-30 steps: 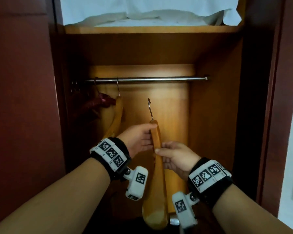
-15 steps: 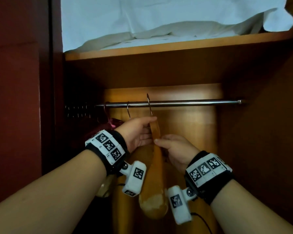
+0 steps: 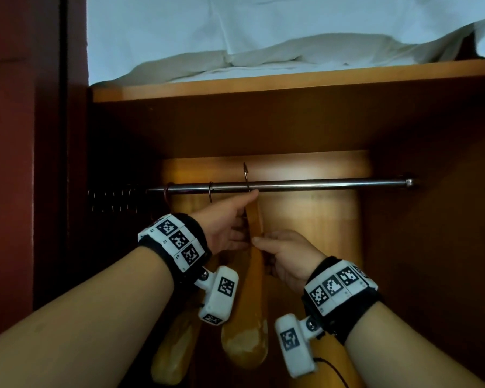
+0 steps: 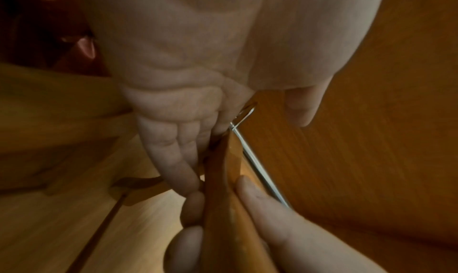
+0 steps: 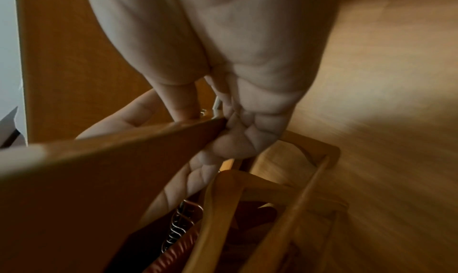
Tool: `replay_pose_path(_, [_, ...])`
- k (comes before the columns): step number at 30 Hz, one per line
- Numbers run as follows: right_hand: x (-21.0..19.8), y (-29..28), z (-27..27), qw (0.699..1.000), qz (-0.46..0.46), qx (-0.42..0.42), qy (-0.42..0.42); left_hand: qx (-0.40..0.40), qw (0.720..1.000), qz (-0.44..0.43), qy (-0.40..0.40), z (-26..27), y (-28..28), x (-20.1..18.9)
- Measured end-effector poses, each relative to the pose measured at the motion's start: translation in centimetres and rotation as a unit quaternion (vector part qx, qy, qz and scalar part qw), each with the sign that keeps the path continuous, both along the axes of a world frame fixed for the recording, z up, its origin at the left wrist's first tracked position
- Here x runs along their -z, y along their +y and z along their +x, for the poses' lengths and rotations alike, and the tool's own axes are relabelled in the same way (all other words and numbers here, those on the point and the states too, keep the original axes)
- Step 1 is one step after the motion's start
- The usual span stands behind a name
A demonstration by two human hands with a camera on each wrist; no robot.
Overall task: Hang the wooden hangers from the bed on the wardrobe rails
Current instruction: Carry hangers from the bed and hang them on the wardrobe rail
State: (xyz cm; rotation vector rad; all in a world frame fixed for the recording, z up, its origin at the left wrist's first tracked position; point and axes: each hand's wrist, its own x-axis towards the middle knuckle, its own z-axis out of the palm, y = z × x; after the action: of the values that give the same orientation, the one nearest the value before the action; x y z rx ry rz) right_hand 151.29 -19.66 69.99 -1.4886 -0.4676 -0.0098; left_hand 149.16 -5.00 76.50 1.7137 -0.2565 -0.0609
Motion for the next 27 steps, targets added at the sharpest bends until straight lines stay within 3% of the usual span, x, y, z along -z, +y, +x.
replay_pose_path(15, [2.1, 0.2, 0.0, 0.999, 0.028, -0.024, 0.034, 0.014, 0.998, 0.047, 0.049, -0.5, 0.6, 0.6])
replay_pose_path(27, [2.2, 0.3, -1.9, 0.999, -0.029, -0.009, 0.038, 0.003, 0.999, 0.022, 0.047, -1.9, 1.3, 1.1])
